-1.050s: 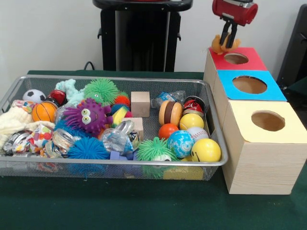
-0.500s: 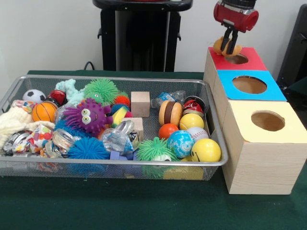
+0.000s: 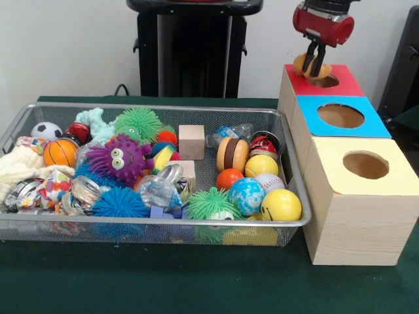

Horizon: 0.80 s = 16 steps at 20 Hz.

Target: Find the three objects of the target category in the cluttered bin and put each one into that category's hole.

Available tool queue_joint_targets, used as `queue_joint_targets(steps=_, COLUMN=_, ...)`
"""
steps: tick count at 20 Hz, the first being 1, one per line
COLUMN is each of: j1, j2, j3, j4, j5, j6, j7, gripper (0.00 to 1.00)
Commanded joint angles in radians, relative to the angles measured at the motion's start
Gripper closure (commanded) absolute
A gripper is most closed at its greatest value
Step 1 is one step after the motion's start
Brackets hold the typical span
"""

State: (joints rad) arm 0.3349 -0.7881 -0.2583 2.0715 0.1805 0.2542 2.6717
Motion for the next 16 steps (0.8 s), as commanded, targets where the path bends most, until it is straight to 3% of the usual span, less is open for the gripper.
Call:
queue_joint_targets(steps=1, j1=0.024, j2=0.033, j3=-0.015, j4=-0.109, j5=0.071, j6=0.123, j7=0.181, gripper=1.00)
queue_joint_targets(steps=16, j1=0.131, j2=0.165, j3=-0.093, j4=-0.336, j5=0.153, j6=0.291, j7=0.242, gripper=1.00)
